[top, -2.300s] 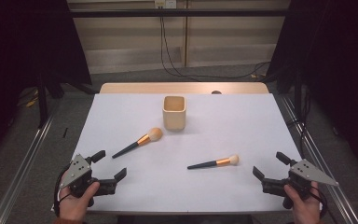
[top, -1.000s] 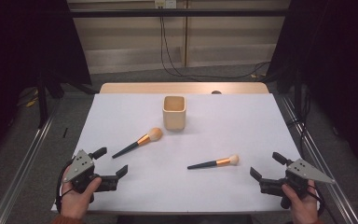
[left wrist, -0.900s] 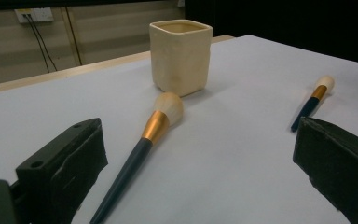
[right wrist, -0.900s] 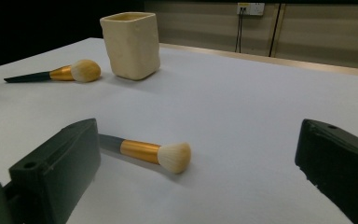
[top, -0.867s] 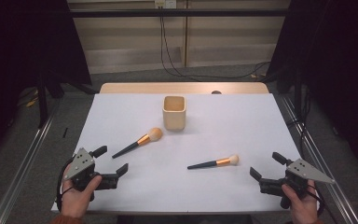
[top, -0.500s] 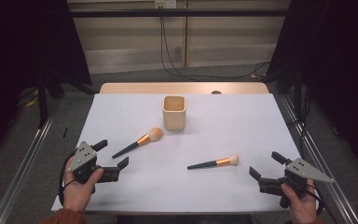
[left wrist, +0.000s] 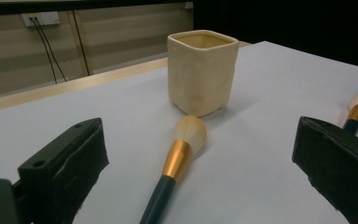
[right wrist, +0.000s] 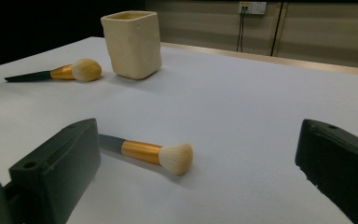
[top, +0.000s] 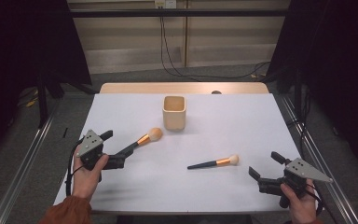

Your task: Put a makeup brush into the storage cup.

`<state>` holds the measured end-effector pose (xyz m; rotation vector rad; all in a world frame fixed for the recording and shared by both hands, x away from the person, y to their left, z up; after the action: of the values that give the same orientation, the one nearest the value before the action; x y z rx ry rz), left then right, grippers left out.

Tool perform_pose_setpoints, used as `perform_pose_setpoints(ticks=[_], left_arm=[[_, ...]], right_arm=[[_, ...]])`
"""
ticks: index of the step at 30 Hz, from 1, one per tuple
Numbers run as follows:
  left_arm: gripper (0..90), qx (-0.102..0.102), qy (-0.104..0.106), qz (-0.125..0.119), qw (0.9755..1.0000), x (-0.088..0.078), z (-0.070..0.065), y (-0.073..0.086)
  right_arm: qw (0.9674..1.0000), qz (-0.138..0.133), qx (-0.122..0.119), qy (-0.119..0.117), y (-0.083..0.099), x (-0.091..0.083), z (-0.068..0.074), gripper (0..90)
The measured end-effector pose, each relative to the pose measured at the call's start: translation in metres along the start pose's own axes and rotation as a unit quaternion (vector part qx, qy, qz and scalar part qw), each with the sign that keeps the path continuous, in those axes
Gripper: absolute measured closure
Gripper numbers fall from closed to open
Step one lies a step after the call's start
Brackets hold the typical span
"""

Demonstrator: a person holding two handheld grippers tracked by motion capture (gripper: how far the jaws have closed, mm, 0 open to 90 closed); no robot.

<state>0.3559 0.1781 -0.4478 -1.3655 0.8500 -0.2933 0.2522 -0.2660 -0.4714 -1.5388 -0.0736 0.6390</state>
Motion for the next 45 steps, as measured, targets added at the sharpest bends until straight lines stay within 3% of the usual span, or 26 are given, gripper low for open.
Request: perform_pose_setpoints(ticks=[5,6,11,18,21,25,28,30,34,37,39,42,45], left_arm=[[2.7,-0.002,0.005,0.009,0.9999,0.007,-0.001,-0.005],[2.7,0.007,0.014,0.012,0.9998,0.010,-0.003,-0.007],[2.8,0.020,0.013,0.012,0.9996,0.016,-0.002,-0.007],[2.7,0.020,0.015,0.021,0.9995,0.026,0.006,-0.010],[2.5,0.023,0.006,0.018,0.9996,0.028,0.009,-0.014],[2.3,0.024,0.011,0.036,0.9990,0.037,0.013,-0.015],[2.3,0.037,0.014,0.049,0.9980,0.042,0.015,-0.017],[2.4,0.024,0.022,0.058,0.9978,0.046,0.017,-0.016],[2.0,0.051,0.012,0.086,0.9949,0.051,0.023,-0.015],[2.0,0.038,0.014,0.090,0.9951,0.052,0.026,-0.018],[1.6,0.049,0.019,0.105,0.9930,0.052,0.026,-0.019],[2.4,0.051,0.028,0.128,0.9901,0.055,0.028,-0.020],[2.9,0.057,0.029,0.162,0.9847,0.060,0.029,-0.017]], right_arm=[[1.0000,-0.001,0.002,0.000,0.000,0.000,0.000,0.0],[1.0000,-0.001,0.003,0.000,0.000,0.000,0.000,0.0],[1.0000,0.000,0.003,-0.001,0.000,-0.001,0.000,0.0],[1.0000,0.000,0.003,-0.002,0.000,-0.001,0.000,0.0],[1.0000,0.000,0.002,-0.002,0.000,0.000,0.000,0.0],[1.0000,0.001,0.004,-0.004,0.001,0.000,0.000,0.0],[1.0000,0.002,0.004,-0.004,0.001,0.000,0.001,0.0],[1.0000,0.003,0.003,-0.004,0.001,-0.001,0.000,0.0],[1.0000,0.003,0.001,-0.005,0.001,-0.001,0.000,0.0],[1.0000,0.004,0.002,-0.004,0.001,0.000,0.000,0.0],[1.0000,0.004,0.003,-0.005,0.001,0.000,0.000,0.0],[1.0000,0.006,0.000,-0.006,0.002,0.000,0.001,0.0],[1.0000,0.005,0.000,-0.006,0.002,0.000,0.001,0.0]])
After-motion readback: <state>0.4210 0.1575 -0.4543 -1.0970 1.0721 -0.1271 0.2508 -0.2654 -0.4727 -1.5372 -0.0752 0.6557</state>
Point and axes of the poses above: each handheld gripper's, and its own axes: x roughly forward along the jaws, y roughly out of its underside, z roughly to its left, the point moved 8 cm from there along x, roughly forward along the jaws, and after that the axes turned 3 degrees about z, right-handed, at the moved point
